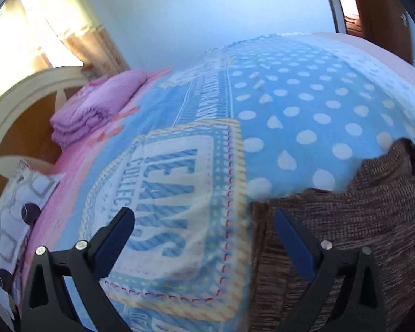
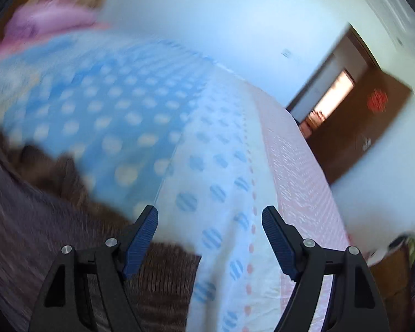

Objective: Fold small clothes

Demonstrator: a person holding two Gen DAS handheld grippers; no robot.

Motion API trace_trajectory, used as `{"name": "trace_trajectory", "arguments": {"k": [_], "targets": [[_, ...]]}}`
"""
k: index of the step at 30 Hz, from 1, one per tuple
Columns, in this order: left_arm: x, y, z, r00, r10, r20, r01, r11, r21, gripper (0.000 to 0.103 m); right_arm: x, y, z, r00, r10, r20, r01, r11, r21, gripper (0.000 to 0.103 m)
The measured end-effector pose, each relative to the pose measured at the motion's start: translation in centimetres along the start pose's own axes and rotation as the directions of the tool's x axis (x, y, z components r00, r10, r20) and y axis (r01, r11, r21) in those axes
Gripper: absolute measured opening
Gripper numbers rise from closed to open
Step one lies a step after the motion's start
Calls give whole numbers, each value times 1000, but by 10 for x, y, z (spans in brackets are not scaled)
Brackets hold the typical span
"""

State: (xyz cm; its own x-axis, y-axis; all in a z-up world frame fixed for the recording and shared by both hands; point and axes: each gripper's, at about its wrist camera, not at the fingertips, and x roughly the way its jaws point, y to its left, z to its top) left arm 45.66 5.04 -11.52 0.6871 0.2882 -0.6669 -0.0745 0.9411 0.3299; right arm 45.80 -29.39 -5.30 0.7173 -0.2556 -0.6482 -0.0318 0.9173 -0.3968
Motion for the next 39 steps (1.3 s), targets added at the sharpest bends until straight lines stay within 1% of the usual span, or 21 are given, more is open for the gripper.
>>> {"name": "trace_trajectory", "arguments": {"k": [3, 5, 9, 11, 13, 15, 17, 18, 20, 21, 23, 24, 25, 26, 29, 32, 34, 36, 37, 38, 39], "targets": [[1, 13, -14, 1000, 16, -24, -17, 1000, -19, 103, -4, -11, -9, 999, 38, -6, -38, 999, 24, 78], [-7, 20, -32, 999, -16, -33, 15, 999, -34, 103, -11, -16, -24, 998, 68, -11, -68, 997, 37, 78], [-42, 21, -68, 994, -107, 1, 107, 993, -39, 103, -27, -30, -61, 980, 200, -22, -195, 972, 131, 78], [-59, 19, -83, 990, -139, 27, 140, 990, -31, 103, -32, -35, -81, 958, 284, -26, -274, 941, 201, 78], [-68, 15, -90, 985, -166, 42, 167, 986, -25, 100, -36, -42, -99, 941, 338, -24, -321, 912, 253, 78], [-70, 10, -93, 979, -200, 46, 201, 980, -13, 92, -40, -48, -110, 930, 366, -23, -344, 892, 295, 78], [-66, 4, -96, 975, -220, 22, 221, 975, -24, 88, -41, -51, -120, 910, 413, -29, -378, 857, 349, 78], [-64, 2, -99, 974, -226, 11, 226, 974, -28, 85, -43, -50, -126, 895, 444, -35, -401, 838, 371, 75], [-60, -2, -106, 975, -222, -15, 221, 975, -36, 84, -48, -43, -137, 860, 509, -39, -455, 799, 393, 65], [-58, -3, -110, 974, -227, -25, 226, 973, -48, 84, -50, -39, -141, 855, 517, -51, -459, 798, 391, 59], [-55, -4, -118, 971, -237, -33, 235, 970, -63, 84, -53, -29, -156, 851, 519, -81, -455, 806, 377, 58], [-55, -3, -120, 971, -237, -30, 234, 970, -66, 85, -51, -23, -161, 855, 508, -105, -444, 822, 358, 56], [-55, -1, -120, 970, -241, -30, 238, 968, -77, 85, -47, -18, -166, 868, 478, -133, -414, 846, 335, 49], [-57, 0, -120, 970, -240, -29, 236, 968, -88, 84, -43, -16, -172, 878, 454, -150, -388, 860, 330, 49], [-69, 8, -123, 970, -243, -20, 239, 963, -122, 82, -47, -24, -180, 870, 482, -109, -408, 826, 389, 49], [-78, 9, -132, 966, -259, -22, 255, 961, -106, 82, -58, -26, -188, 860, 502, -95, -426, 807, 409, 51], [-77, 8, -141, 956, -290, -42, 284, 953, -105, 77, -64, -23, -196, 858, 505, -100, -429, 809, 402, 51], [-74, 10, -151, 933, -353, -66, 341, 928, -149, 66, -71, -20, -203, 852, 516, -87, -444, 801, 401, 51], [-76, 12, -154, 933, -358, -48, 347, 925, -157, 64, -74, -20, -205, 851, 519, -81, -449, 798, 402, 51], [-78, 11, -154, 933, -358, -41, 349, 925, -152, 56, -75, -20, -206, 849, 523, -72, -454, 794, 403, 51], [-80, 11, -155, 930, -366, -37, 357, 922, -150, 44, -76, -19, -207, 846, 529, -62, -464, 789, 402, 51]]}}
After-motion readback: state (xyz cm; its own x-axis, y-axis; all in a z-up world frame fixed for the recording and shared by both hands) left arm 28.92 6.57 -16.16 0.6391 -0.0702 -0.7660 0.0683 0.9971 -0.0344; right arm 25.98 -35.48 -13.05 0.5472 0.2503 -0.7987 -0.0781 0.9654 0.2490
